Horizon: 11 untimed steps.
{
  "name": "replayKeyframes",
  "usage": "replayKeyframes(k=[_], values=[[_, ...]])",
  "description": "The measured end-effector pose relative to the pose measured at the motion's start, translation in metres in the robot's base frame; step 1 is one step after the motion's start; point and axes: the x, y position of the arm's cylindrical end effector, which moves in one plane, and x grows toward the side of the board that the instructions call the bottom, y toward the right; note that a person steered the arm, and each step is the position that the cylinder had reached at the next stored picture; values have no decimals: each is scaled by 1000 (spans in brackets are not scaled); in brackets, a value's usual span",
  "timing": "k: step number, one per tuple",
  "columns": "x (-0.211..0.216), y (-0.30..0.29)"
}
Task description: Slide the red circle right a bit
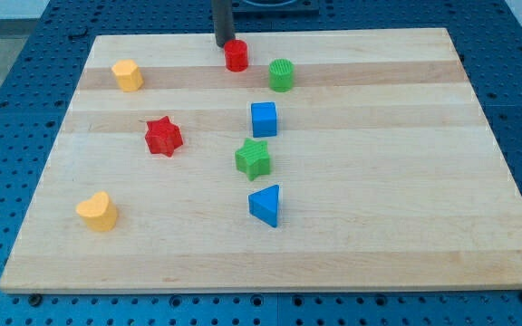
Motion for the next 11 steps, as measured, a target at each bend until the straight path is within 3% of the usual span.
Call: replayKeyframes(k=[6,8,11], values=[[35,-53],[58,-31],[52,11]])
